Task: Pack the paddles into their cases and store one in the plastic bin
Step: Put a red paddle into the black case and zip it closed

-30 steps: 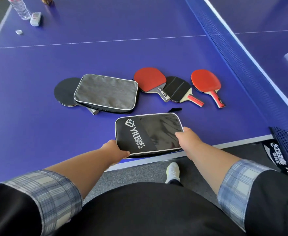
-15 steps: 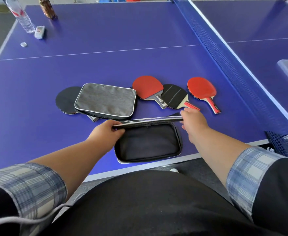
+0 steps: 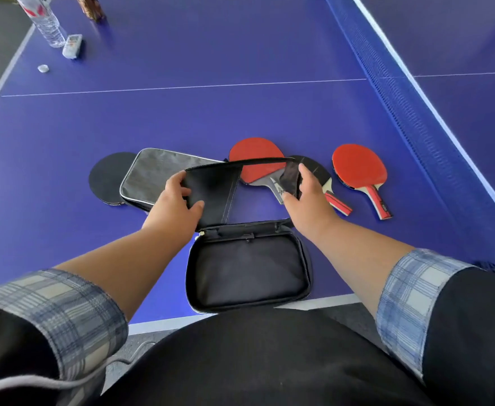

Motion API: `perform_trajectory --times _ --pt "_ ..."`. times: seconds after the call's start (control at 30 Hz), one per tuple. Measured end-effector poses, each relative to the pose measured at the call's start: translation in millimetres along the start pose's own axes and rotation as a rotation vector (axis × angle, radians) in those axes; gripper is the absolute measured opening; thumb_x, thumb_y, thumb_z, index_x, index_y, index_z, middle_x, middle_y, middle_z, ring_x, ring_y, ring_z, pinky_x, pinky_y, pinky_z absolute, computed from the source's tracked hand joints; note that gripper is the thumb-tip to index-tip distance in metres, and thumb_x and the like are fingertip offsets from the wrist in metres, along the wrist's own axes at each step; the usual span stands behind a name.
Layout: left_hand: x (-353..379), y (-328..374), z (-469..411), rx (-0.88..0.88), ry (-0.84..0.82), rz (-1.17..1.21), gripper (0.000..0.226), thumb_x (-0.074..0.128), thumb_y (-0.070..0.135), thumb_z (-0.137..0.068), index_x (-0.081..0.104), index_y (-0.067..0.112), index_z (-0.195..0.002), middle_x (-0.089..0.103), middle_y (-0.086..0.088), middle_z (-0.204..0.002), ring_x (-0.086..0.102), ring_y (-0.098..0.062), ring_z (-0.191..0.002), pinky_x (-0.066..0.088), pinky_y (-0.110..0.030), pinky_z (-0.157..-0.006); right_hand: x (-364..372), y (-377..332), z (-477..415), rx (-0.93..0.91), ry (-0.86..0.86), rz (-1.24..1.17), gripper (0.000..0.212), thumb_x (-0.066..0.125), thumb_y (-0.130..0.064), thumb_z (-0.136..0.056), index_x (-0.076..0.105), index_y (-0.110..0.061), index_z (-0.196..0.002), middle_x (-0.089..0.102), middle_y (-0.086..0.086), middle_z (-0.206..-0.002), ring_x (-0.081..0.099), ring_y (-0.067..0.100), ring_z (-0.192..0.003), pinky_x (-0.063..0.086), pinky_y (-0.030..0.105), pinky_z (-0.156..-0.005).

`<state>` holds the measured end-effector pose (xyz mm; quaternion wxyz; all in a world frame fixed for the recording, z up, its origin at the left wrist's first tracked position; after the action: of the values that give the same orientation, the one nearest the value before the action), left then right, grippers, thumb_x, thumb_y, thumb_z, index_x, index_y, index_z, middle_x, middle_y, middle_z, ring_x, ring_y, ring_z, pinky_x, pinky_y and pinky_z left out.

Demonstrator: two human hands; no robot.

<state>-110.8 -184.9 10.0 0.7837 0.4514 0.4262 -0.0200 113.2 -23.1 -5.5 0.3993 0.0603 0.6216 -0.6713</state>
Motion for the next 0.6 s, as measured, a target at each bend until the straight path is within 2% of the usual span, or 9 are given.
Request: perform_trajectory --times 0.07,0.13,0.23,0.3,0.4,0.6 --pt "19.0 -2.5 -7.1 0.053 -0.069 -0.149 0.075 0.065 0.034 -0.09 0.022 0.033 -0.152 0.042 0.0 -0.147 0.047 -0.022 -0.131 0.042 -0.045 -0.107 11.7 10.7 -10.3 -0.009 -0.111 0.217 0.077 0.058 -0.024 -0.096 0.015 -0.015 -0.158 0.01 0.011 -0.166 0.011 0.021 -0.153 0.017 0.033 -0.12" --pt "42.1 -8.3 -12.2 0.119 -0.17 -0.329 0.084 0.068 0.038 -0.087 0.019 0.034 -0.155 0.029 -0.003 -0.158 0.032 -0.026 -0.143 0.033 -0.046 -0.115 27.0 23.9 -14.3 -0.003 -0.234 0.402 0.081 0.061 -0.034 -0.094 0.015 -0.018 -0.158 0.003 0.012 -0.166 0.01 0.026 -0.153 0.02 0.038 -0.12" --pt "77.3 -22.1 -15.6 0.152 -0.357 -0.596 0.095 0.07 0.051 -0.083 0.01 0.04 -0.156 0.007 -0.004 -0.166 0.009 -0.029 -0.151 0.027 -0.048 -0.118 46.8 46.5 -17.0 0.038 -0.372 0.587 0.084 0.06 -0.045 -0.092 0.014 -0.022 -0.158 -0.004 0.009 -0.166 0.004 0.03 -0.153 0.024 0.048 -0.119" --pt "94.0 -30.6 -15.6 0.134 -0.445 -0.728 0.097 0.068 0.057 -0.082 0.006 0.043 -0.155 -0.004 -0.002 -0.166 0.0 -0.029 -0.152 0.028 -0.048 -0.117 53.1 54.0 -16.2 0.031 -0.403 0.664 0.083 0.06 -0.047 -0.092 0.013 -0.025 -0.158 -0.011 0.007 -0.166 -0.001 0.03 -0.153 0.024 0.049 -0.119" --pt "104.2 -32.8 -16.4 0.115 -0.492 -0.826 0.097 0.067 0.058 -0.083 0.004 0.044 -0.155 -0.012 -0.003 -0.166 -0.005 -0.03 -0.152 0.028 -0.047 -0.117 55.3 58.0 -16.7 0.013 -0.406 0.698 0.084 0.062 -0.044 -0.091 0.014 -0.027 -0.158 -0.014 0.005 -0.166 0.0 0.031 -0.153 0.026 0.049 -0.116" --pt "98.2 -27.5 -14.4 0.119 -0.49 -0.833 0.095 0.067 0.055 -0.084 0.005 0.043 -0.155 -0.01 -0.003 -0.166 -0.004 -0.03 -0.152 0.028 -0.047 -0.116 42.1 59.2 -11.9 0.024 -0.388 0.642 0.08 0.062 -0.043 -0.091 0.019 -0.028 -0.157 -0.008 0.004 -0.167 0.009 0.031 -0.151 0.033 0.05 -0.113"
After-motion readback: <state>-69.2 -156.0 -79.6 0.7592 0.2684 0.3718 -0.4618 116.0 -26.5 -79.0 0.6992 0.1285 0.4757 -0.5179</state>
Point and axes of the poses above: each hand's wrist, its own z-axis away from the middle knuckle, its own x-axis out of the palm, y = z × x, the point moved 4 cm from there along -z, towards the middle knuckle
